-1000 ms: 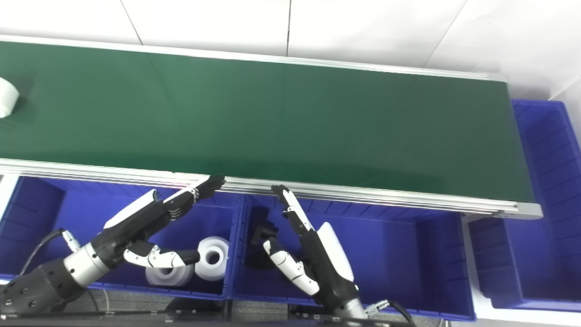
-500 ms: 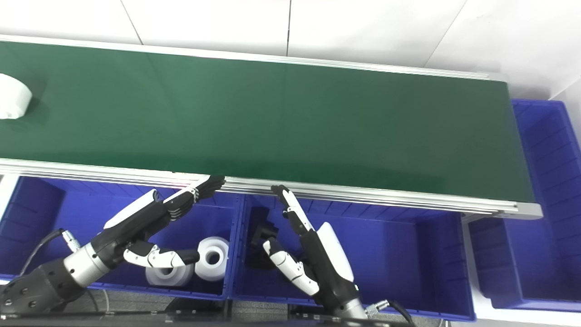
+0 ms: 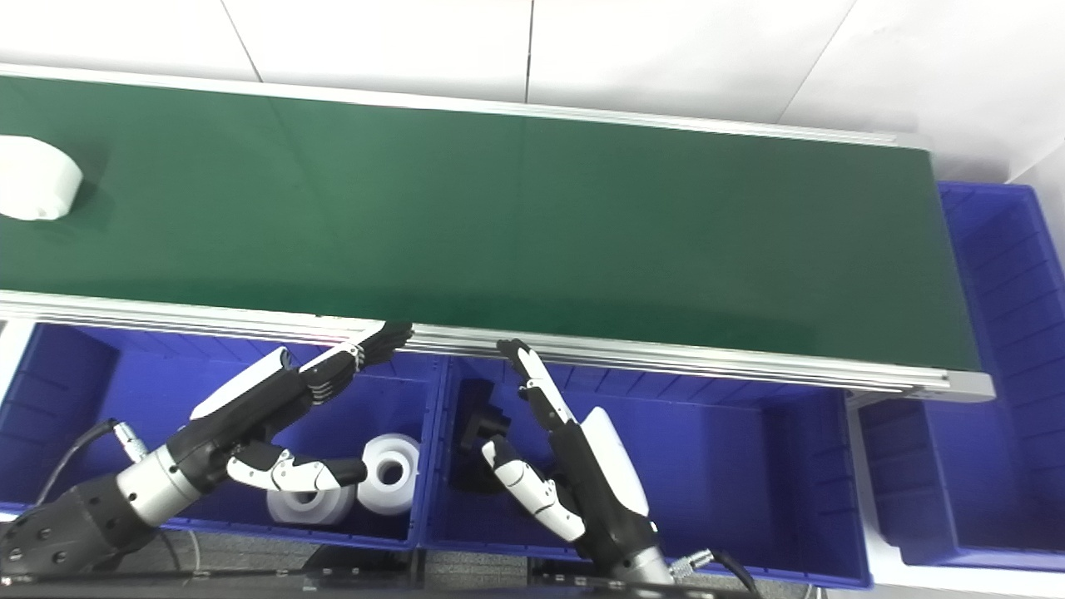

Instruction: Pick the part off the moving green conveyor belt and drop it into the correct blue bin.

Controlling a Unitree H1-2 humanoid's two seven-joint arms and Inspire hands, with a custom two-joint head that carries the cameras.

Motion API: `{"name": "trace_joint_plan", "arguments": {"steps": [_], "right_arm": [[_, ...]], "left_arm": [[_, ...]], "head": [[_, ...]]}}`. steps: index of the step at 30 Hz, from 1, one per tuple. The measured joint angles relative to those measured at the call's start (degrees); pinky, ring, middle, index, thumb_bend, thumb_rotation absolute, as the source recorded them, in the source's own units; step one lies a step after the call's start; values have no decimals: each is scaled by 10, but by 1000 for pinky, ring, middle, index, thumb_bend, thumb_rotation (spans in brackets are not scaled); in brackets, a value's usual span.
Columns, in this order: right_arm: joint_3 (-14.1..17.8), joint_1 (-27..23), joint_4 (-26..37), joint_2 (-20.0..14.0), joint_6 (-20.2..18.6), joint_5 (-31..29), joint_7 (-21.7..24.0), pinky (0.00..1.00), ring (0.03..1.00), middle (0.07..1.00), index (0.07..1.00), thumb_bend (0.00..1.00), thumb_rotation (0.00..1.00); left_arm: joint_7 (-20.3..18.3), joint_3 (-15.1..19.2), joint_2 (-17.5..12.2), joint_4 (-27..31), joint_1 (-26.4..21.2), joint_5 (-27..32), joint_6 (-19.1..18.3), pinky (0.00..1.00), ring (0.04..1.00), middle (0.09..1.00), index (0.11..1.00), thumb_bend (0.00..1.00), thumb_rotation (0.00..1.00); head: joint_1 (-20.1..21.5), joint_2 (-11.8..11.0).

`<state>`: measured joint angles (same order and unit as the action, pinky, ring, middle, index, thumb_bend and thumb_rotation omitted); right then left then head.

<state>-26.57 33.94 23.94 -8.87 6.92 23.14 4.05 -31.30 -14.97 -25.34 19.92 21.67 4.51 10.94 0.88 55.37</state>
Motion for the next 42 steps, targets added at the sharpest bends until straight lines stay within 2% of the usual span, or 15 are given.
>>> {"name": "trace_joint_plan", "arguments": {"steps": [1, 2, 4, 5, 6, 7, 8, 9, 10, 11, 12, 14, 24, 36, 42], "right_arm": [[0, 0, -2, -1, 1, -2, 0, 903, 969, 1000, 982, 426, 1000], [0, 0, -5, -3, 4, -4, 0, 907, 972, 1000, 984, 423, 1000], [1, 1, -12, -8, 20, -5, 0, 912, 977, 1000, 985, 405, 1000], [2, 2, -18, -11, 30, -7, 0, 909, 976, 1000, 981, 393, 988], [3, 5, -20, -15, 34, -7, -1, 906, 975, 1000, 979, 385, 979], [6, 8, -26, -19, 45, -10, -3, 906, 975, 1000, 979, 384, 978], [9, 11, -35, -21, 56, -13, -7, 904, 975, 1000, 976, 371, 963], [12, 12, -50, -24, 70, -18, -10, 903, 975, 1000, 974, 363, 952], [13, 13, -62, -26, 79, -19, -13, 905, 977, 1000, 972, 347, 936], [15, 13, -73, -27, 85, -20, -14, 905, 976, 1000, 970, 342, 928], [16, 13, -82, -27, 90, -21, -15, 897, 972, 1000, 967, 337, 927], [17, 13, -84, -27, 91, -20, -17, 863, 955, 995, 958, 306, 900], [17, 9, -84, -21, 93, -22, -16, 848, 947, 988, 951, 255, 765], [18, 9, -86, -21, 99, -24, -17, 867, 959, 994, 958, 259, 774], [18, 9, -96, -21, 101, -24, -17, 857, 955, 989, 954, 265, 773]], "left_arm": [[0, -1, 1, -1, 0, -1, 1, 1000, 1000, 1000, 1000, 361, 403], [1, -2, 2, -3, 1, -2, 4, 1000, 1000, 1000, 1000, 362, 404], [3, -6, 5, -11, 2, -14, 12, 999, 1000, 1000, 1000, 364, 394], [6, -9, 7, -15, 4, -21, 13, 994, 1000, 1000, 1000, 360, 379], [8, -11, 10, -17, 7, -29, 14, 989, 1000, 1000, 1000, 357, 363], [11, -13, 15, -20, 11, -36, 18, 989, 1000, 1000, 1000, 357, 362], [13, -16, 19, -24, 14, -40, 23, 972, 1000, 1000, 1000, 365, 335], [15, -21, 25, -37, 16, -43, 35, 961, 999, 1000, 1000, 370, 317], [17, -27, 30, -48, 17, -48, 42, 948, 993, 1000, 994, 382, 303], [18, -30, 34, -59, 17, -51, 48, 936, 985, 1000, 988, 393, 290], [18, -32, 39, -68, 16, -51, 52, 924, 979, 1000, 982, 405, 289], [19, -33, 41, -74, 16, -52, 58, 900, 970, 1000, 967, 425, 269], [26, -31, 39, -72, 13, -61, 60, 881, 955, 992, 960, 452, 212], [26, -32, 39, -72, 11, -51, 60, 879, 950, 990, 959, 492, 169], [39, -18, 40, -56, 11, -51, 67, 779, 865, 905, 867, 520, 152]], "head": [[-13, -21], [-13, -21], [-30, -44], [-79, -81], [-100, -112], [-100, -112], [-106, -128], [-116, -160], [-116, -160], [-117, -176], [-117, -177], [-108, -196], [-105, -192], [-106, -188], [-108, -188]]}}
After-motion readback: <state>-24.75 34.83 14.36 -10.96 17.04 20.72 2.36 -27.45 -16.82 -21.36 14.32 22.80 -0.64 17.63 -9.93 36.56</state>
